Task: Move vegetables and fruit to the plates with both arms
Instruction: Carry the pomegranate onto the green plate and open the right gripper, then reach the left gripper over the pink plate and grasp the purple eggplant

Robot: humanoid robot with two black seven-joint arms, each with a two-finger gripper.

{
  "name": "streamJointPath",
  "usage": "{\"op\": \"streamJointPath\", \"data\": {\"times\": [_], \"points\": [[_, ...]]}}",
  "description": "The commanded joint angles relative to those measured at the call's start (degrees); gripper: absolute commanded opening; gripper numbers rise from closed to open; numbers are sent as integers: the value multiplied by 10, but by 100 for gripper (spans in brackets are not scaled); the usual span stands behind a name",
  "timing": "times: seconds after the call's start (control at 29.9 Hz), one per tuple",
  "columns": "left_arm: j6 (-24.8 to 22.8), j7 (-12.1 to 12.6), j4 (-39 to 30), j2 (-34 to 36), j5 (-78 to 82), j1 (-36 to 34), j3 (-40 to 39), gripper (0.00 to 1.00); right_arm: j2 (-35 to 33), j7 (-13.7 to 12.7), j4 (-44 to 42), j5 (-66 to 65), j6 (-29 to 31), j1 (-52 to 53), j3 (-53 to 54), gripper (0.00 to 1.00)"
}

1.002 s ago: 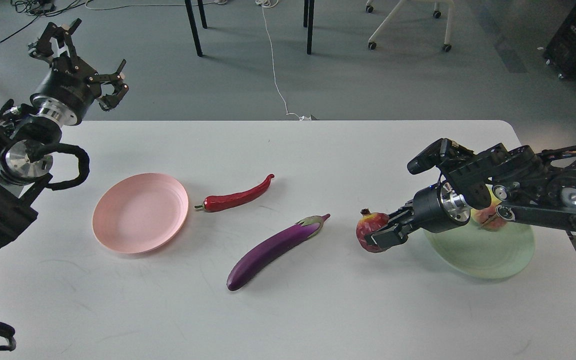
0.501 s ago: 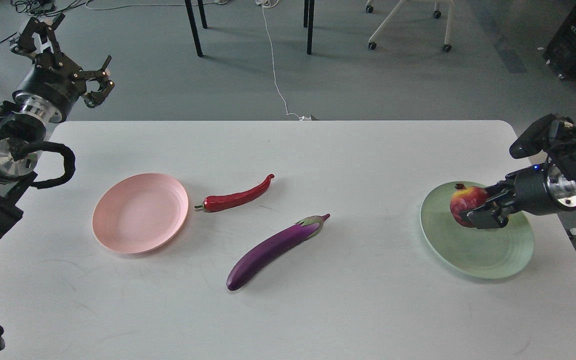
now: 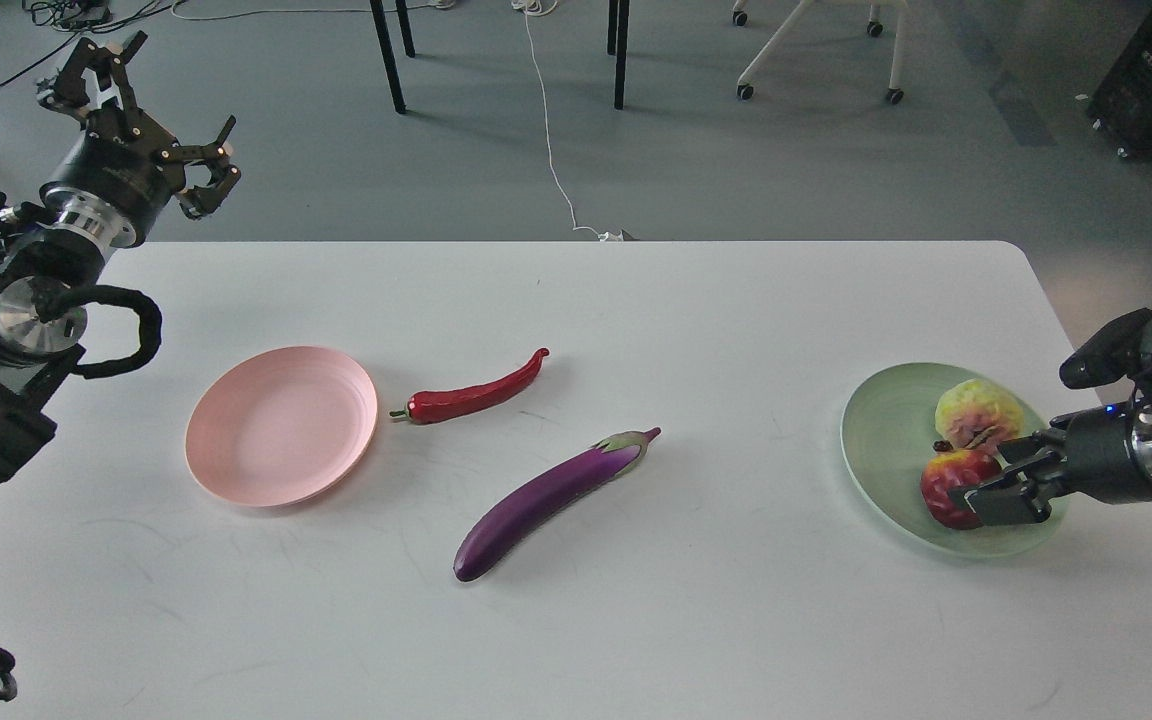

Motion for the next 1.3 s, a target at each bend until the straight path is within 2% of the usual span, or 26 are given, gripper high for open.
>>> {"op": "streamJointPath", "data": {"times": [0.0,0.17,0.27,0.47,0.6,0.73,0.84,0.94,1.07,1.27], "points": [[1,0,-13,2,0,1,0,98,-1,0,-1,7,0,1,24,95],[13,0,-51,13,34,0,7,98,2,0,-14,70,2,-3,109,96],[57,0,-79,13,114,0,25,98,13,-1,-37,188,-4,-14,166,96],[66,1,-225,70,389,0,64,98,60,0,-76,359,-22,-66,261,97],[68,8,-315,89,479,-4,67,98,105,1,-116,447,-69,-111,320,98],[68,10,-370,92,592,-4,84,98,154,1,-171,525,-85,-153,385,99],[69,11,-407,89,664,-2,97,98,209,1,-207,547,-89,-178,439,99],[69,17,-450,87,685,0,99,98,238,1,-211,549,-118,-199,512,99],[69,49,-472,70,746,-11,129,98,276,1,-215,595,-150,-227,604,99],[66,46,-471,12,972,-2,174,94,309,0,-258,726,-138,-256,674,99]]}}
